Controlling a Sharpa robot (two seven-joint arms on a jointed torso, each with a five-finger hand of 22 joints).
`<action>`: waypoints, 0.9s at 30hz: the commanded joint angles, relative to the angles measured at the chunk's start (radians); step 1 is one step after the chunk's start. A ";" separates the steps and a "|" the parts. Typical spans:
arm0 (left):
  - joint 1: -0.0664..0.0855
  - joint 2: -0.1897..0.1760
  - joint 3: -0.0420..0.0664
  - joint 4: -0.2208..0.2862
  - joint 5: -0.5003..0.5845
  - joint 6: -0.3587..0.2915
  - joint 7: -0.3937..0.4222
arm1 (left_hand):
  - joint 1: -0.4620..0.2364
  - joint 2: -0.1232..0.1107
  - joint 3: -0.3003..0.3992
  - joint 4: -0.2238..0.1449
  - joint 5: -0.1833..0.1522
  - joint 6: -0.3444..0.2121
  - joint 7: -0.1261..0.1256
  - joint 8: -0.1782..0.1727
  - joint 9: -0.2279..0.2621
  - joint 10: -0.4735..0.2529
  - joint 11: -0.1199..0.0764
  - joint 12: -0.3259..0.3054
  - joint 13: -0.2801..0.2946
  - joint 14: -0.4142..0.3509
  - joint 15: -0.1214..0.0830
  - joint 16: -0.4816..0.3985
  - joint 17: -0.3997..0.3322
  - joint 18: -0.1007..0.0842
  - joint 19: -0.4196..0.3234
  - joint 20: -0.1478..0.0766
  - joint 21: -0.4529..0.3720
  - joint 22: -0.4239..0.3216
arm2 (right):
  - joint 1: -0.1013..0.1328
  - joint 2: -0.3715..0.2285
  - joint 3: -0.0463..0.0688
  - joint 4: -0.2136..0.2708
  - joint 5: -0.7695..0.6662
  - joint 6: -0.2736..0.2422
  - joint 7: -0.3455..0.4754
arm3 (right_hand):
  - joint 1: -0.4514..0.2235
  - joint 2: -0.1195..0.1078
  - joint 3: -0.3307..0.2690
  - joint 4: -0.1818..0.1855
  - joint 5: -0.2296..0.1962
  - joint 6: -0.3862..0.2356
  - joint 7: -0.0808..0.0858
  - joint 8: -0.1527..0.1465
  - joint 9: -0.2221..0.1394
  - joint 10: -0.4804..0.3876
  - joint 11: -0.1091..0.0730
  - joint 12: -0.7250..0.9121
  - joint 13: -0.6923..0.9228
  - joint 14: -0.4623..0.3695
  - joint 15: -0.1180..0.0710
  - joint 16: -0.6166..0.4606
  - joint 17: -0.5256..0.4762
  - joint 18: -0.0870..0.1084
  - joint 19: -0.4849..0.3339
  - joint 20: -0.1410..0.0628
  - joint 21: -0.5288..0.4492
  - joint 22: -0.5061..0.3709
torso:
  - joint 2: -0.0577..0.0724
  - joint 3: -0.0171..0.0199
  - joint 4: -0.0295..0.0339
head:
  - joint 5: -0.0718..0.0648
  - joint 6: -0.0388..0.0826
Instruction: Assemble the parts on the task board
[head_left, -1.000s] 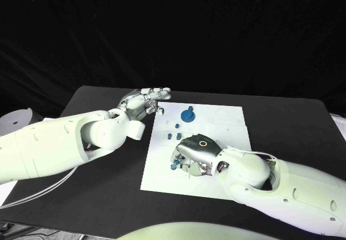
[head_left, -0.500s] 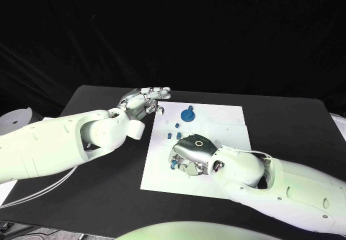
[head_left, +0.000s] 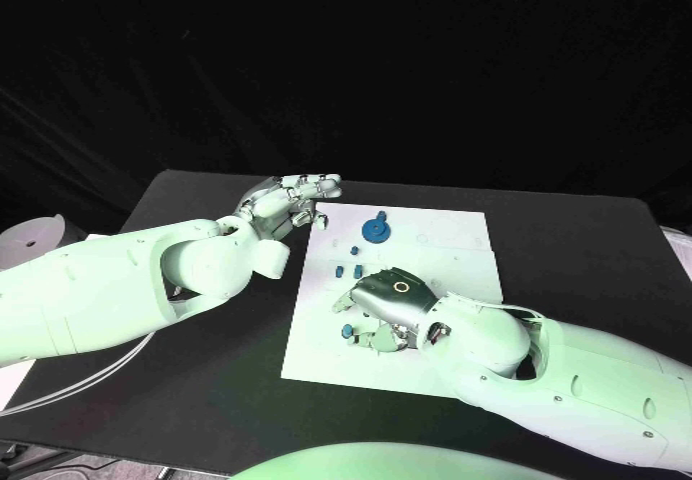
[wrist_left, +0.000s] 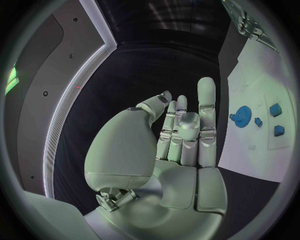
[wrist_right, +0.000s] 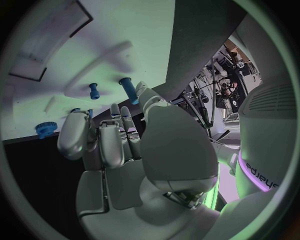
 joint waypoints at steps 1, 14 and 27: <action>0.000 0.000 0.001 0.002 -0.003 0.015 0.003 | 0.002 0.011 -0.003 -0.002 -0.002 -0.006 0.000 0.003 -0.001 -0.008 -0.003 0.003 0.000 -0.005 0.000 -0.005 -0.002 0.019 -0.003 0.005 -0.004 -0.001 | -0.002 -0.019 0.001 0.018 0.011 -0.143 0.033 | 0.051 0.002 -0.117 0.080 0.001 -0.016 0.002 -0.001 0.002 -0.002 -0.002 0.015 0.001 0.042 0.001 -0.008 -0.009 0.007 -0.001 0.001 -0.010 -0.011 | 0.000 0.0010 0.0005 | 0.000 0.000; 0.000 -0.007 0.000 0.003 -0.003 0.014 0.002 | 0.002 0.011 -0.003 -0.002 -0.002 -0.006 0.000 0.003 -0.001 -0.008 -0.003 0.003 0.000 -0.005 0.000 -0.005 -0.002 0.019 -0.003 0.005 -0.004 -0.001 | 0.032 -0.231 0.029 0.150 0.182 -0.198 0.008 | 0.093 0.059 -0.115 0.105 0.004 0.057 0.022 0.010 0.008 0.160 -0.035 0.096 0.013 0.047 -0.022 0.000 -0.002 0.004 0.019 -0.024 0.004 0.004 | -0.002 -0.0006 -0.0046 | -0.020 0.009; 0.000 -0.007 0.000 0.006 -0.003 0.014 0.000 | 0.002 0.011 -0.003 -0.002 -0.002 -0.006 0.000 0.003 -0.001 -0.008 -0.003 0.003 0.000 -0.005 0.000 -0.005 -0.002 0.019 -0.003 0.005 -0.004 -0.001 | 0.050 -0.472 0.019 0.237 0.366 -0.081 -0.270 | -0.036 0.080 -0.172 0.114 0.063 0.125 -0.020 0.042 0.013 0.462 -0.098 0.284 0.194 0.069 -0.072 0.087 0.105 -0.030 0.078 -0.071 0.144 0.161 | -0.005 -0.0048 -0.0243 | -0.070 0.027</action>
